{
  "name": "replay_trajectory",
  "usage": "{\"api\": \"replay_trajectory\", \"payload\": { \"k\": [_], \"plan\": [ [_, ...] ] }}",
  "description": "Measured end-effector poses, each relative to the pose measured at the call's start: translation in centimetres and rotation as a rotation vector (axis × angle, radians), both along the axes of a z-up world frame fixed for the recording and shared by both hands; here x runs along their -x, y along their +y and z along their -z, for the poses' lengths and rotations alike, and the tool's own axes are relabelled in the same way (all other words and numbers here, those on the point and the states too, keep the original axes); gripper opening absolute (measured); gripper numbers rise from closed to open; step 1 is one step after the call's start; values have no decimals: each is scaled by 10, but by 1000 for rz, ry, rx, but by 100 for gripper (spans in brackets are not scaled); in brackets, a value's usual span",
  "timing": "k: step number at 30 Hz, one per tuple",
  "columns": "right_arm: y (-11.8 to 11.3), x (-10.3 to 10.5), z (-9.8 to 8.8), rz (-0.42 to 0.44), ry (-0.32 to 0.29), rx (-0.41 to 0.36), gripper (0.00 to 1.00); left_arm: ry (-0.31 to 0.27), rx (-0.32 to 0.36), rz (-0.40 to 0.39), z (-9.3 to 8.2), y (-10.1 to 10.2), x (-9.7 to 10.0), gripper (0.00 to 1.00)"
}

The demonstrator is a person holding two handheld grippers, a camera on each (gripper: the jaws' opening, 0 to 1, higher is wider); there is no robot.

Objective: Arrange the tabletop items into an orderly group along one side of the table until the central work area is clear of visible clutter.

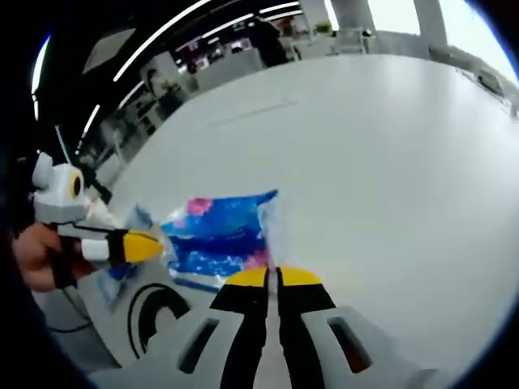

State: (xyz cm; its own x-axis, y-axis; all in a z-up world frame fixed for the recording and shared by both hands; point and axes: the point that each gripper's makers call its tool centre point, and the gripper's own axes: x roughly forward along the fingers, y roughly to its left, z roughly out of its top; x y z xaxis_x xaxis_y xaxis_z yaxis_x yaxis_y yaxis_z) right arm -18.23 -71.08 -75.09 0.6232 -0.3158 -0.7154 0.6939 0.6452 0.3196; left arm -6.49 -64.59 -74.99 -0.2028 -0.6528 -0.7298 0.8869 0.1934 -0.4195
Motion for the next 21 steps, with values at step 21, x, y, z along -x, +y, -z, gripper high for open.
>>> {"api": "replay_trajectory", "payload": {
  "k": [21],
  "plan": [
    [15, 23, -1, 50, -50, 2, 2, 13, 50, -42, -14, 23, -9, 7]
  ]
}}
